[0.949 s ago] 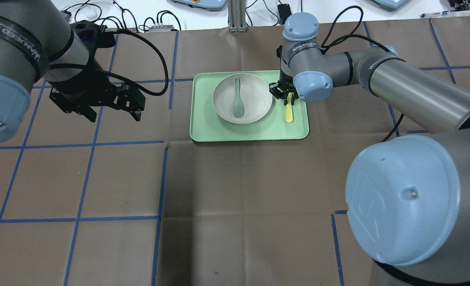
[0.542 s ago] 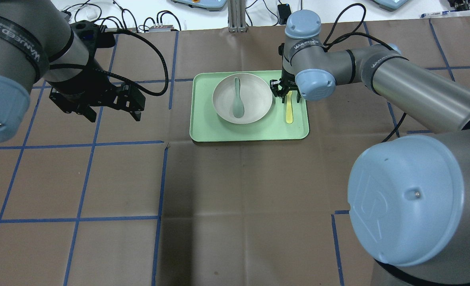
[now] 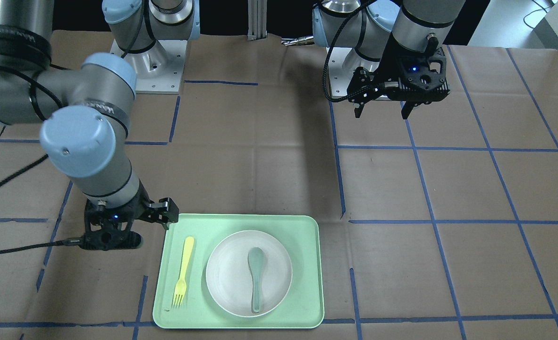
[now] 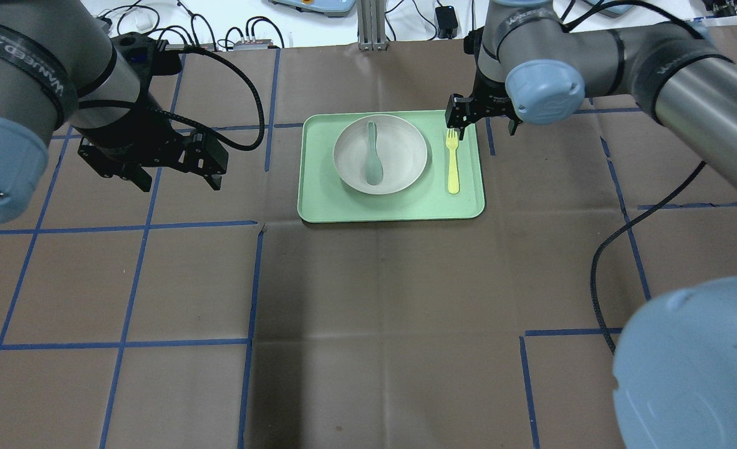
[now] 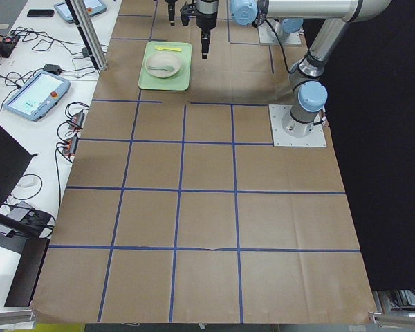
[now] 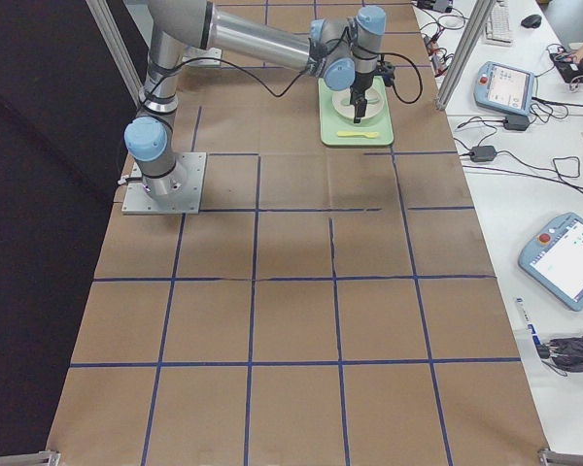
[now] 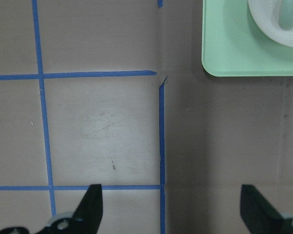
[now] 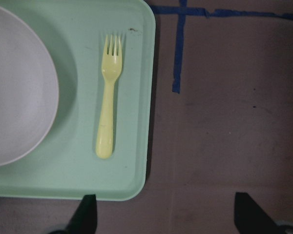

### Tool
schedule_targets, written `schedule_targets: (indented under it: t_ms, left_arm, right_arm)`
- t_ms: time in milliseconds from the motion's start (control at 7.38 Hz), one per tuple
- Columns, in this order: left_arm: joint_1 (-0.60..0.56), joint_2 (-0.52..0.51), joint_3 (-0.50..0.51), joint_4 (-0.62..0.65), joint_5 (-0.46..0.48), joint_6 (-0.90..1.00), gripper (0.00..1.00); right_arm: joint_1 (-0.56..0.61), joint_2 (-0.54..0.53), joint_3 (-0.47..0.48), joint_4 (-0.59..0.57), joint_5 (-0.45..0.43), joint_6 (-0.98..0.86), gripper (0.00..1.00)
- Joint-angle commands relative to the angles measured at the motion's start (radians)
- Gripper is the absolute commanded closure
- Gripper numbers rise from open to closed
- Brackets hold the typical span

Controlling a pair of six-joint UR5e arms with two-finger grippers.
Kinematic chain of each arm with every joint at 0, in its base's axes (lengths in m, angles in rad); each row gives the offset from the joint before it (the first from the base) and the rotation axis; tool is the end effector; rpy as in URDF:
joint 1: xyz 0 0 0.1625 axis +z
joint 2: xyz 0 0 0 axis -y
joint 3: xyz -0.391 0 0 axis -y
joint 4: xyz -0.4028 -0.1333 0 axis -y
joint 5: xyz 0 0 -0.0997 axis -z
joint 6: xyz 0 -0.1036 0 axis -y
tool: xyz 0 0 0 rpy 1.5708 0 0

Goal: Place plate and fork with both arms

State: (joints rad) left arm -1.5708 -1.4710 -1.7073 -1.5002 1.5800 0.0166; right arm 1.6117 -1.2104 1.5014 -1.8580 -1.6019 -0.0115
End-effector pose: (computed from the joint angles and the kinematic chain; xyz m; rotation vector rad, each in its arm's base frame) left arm -0.1323 -0.4667 0.4366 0.0258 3.1316 -0.0530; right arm 0.1554 -0.6172 0.3089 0.0816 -3.1094 -0.0052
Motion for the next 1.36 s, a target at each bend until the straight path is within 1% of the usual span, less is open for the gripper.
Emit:
schedule_targets:
  t_ms: [0,136,271,407,542,678,814,949,1085,1220]
  left_arm:
    - [0.0,0.0,0.0,0.0,0.0,0.0,0.0]
    - [0.0,0.001,-0.006,0.0,0.0,0.0,0.0]
    - [0.0,0.011,-0.026,0.001,0.0,0.0,0.0]
    - [0.0,0.012,-0.035,0.008,0.002,0.0,0.0]
    - [0.002,0.011,-0.034,0.008,0.002,0.002,0.0]
    - [0.003,0.005,-0.023,-0.008,0.011,0.008,0.0]
    - [0.002,0.006,-0.018,-0.037,0.009,0.013,0.0]
    - [-0.001,0.008,-0.014,-0.098,0.003,0.011,0.0]
    - [-0.001,0.011,-0.014,-0.106,-0.017,0.002,0.0]
    - [-0.005,0.014,-0.014,-0.147,-0.062,-0.003,0.0]
  right_arm:
    - [-0.068,-0.166,0.044,0.17,0.003,-0.079,0.0]
    - [-0.056,-0.267,0.081,0.189,-0.001,-0.061,0.0]
    - [-0.055,-0.34,0.092,0.253,0.0,-0.039,0.0]
    - [-0.053,-0.377,0.094,0.313,0.002,-0.035,0.0]
    - [-0.053,-0.392,0.098,0.345,0.002,-0.035,0.0]
    - [-0.052,-0.406,0.121,0.346,0.003,-0.032,0.0]
    - [-0.047,-0.432,0.153,0.342,0.003,-0.012,0.0]
    - [-0.044,-0.44,0.178,0.327,0.005,-0.01,0.0]
    - [-0.041,-0.44,0.187,0.327,0.008,-0.005,0.0]
    - [-0.029,-0.437,0.186,0.327,0.014,0.011,0.0]
